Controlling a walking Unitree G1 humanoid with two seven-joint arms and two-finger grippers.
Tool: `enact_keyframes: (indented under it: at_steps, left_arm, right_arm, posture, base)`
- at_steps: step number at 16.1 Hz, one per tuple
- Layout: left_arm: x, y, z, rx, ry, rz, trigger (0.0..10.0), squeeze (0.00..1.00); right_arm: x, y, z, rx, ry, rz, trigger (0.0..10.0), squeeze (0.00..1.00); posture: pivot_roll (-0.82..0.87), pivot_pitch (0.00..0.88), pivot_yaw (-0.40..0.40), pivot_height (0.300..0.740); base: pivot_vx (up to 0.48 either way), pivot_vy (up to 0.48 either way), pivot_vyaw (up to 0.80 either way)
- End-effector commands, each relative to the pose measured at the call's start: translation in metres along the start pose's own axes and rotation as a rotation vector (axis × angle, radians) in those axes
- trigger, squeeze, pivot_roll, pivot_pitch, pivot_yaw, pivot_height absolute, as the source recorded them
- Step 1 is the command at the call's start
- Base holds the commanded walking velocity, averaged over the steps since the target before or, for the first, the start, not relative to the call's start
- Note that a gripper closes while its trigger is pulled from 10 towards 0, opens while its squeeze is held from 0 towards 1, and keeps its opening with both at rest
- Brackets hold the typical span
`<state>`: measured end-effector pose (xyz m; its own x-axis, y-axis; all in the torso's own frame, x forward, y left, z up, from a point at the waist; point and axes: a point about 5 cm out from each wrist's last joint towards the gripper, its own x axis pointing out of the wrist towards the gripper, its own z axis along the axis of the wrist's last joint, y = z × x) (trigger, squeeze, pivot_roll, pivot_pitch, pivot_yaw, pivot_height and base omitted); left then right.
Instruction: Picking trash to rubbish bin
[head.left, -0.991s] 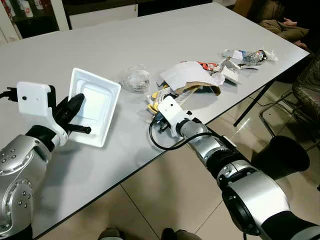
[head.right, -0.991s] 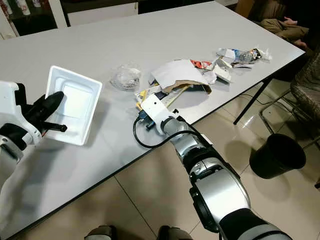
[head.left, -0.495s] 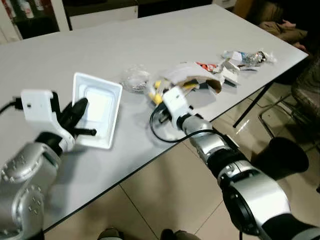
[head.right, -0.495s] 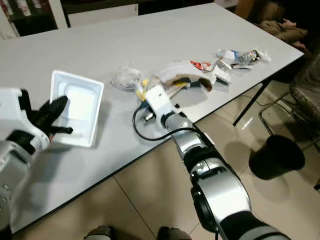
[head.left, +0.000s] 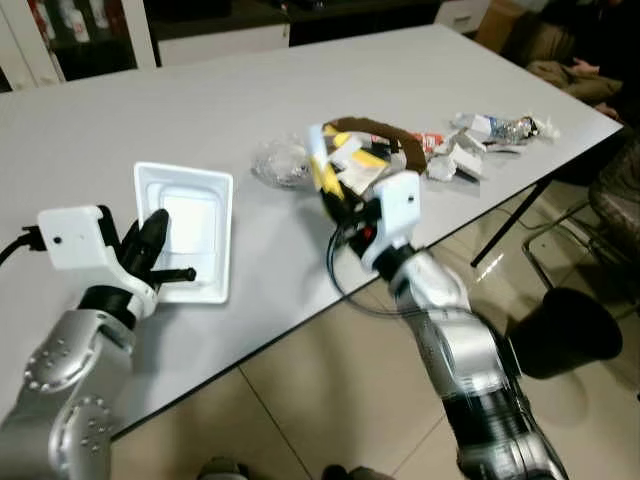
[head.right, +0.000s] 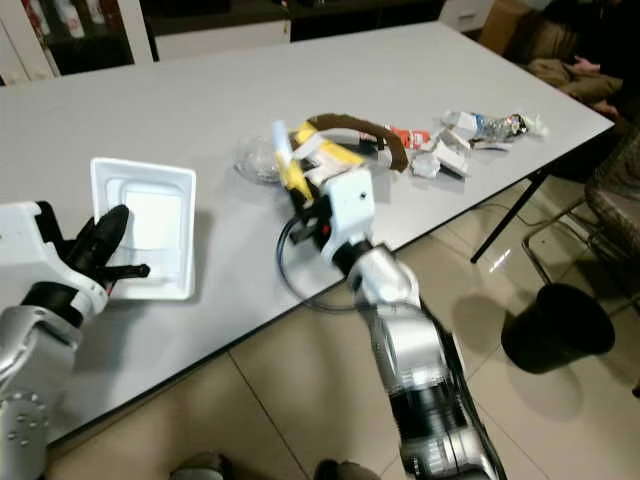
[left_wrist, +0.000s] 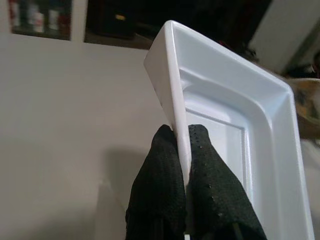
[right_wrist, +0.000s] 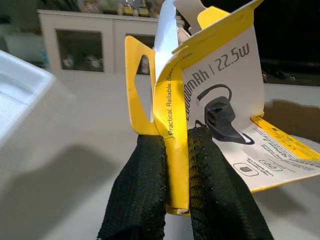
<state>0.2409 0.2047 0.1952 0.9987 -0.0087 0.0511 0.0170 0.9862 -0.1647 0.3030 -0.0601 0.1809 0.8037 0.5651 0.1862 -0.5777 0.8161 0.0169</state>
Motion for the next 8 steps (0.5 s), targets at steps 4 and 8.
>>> enact_keyframes:
  at_steps: [4,8]
  left_arm:
    - [-0.001,0.0,-0.017,0.044,0.09,0.081,10.0,0.0]
    - [-0.002,-0.011,-0.022,0.152,0.088,0.029,10.0,0.0]
  right_arm:
    - [-0.026,-0.011,0.031,-0.121,-0.087,-0.16,10.0,0.0]
    - [-0.048,-0.024,0.037,-0.211,-0.07,-0.296,10.0,0.0]
  posture:
    - [0.09,0.028,-0.107,0.74]
    - [0.07,0.019,-0.102,0.74]
  base:
    - [0.0,0.0,0.0]
    - [0.0,0.0,-0.55]
